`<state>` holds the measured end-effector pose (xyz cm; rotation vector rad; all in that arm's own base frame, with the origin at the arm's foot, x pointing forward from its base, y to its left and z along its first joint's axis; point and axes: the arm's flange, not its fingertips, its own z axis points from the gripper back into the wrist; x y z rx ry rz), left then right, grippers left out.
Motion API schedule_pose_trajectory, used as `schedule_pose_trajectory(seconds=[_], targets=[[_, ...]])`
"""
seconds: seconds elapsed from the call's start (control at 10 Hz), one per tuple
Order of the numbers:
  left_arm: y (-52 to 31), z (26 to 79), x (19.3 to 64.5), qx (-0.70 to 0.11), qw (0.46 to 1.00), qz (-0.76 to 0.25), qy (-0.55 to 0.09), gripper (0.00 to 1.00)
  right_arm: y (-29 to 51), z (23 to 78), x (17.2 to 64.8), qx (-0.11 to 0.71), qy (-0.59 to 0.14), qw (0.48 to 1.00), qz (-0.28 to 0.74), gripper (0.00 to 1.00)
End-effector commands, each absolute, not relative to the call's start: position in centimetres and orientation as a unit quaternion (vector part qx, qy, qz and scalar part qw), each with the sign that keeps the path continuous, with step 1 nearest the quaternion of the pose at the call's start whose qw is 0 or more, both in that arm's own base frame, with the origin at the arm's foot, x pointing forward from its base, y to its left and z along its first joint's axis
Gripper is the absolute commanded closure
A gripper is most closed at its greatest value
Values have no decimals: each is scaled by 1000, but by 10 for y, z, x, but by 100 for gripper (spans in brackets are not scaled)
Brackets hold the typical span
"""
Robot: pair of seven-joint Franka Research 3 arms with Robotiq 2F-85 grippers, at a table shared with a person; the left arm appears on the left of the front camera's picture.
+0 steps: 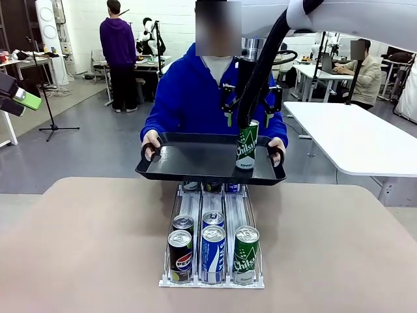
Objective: Retrieve and hand over the desired beverage to the person.
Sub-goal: Place the picked can on the Handle tray extended by the person.
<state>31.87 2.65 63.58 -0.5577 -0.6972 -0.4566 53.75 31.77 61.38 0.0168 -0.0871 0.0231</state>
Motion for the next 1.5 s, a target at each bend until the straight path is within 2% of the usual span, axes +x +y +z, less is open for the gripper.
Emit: schedule_pose_trajectory(seconds=[0.0,0.3,0.6,0.9,1.1,1.4], targets=[[28,636,318,-273,873,-225,-336,0,316,625,525,-2,-49,999,20,0],[28,636,318,-273,873,-225,-336,0,288,649,447,10,-96,995,38,0],[28,636,318,-273,873,-225,-336,0,253,634,388,37,-102,991,84,0],[28,636,318,-273,873,-225,-336,0,223,625,368,87,-115,983,115,0],[28,636,318,-273,873,-225,-336,0,218,617,377,85,-96,988,85,0],[28,636,318,-273,873,-225,-336,0,227,629,370,66,-113,986,102,0]])
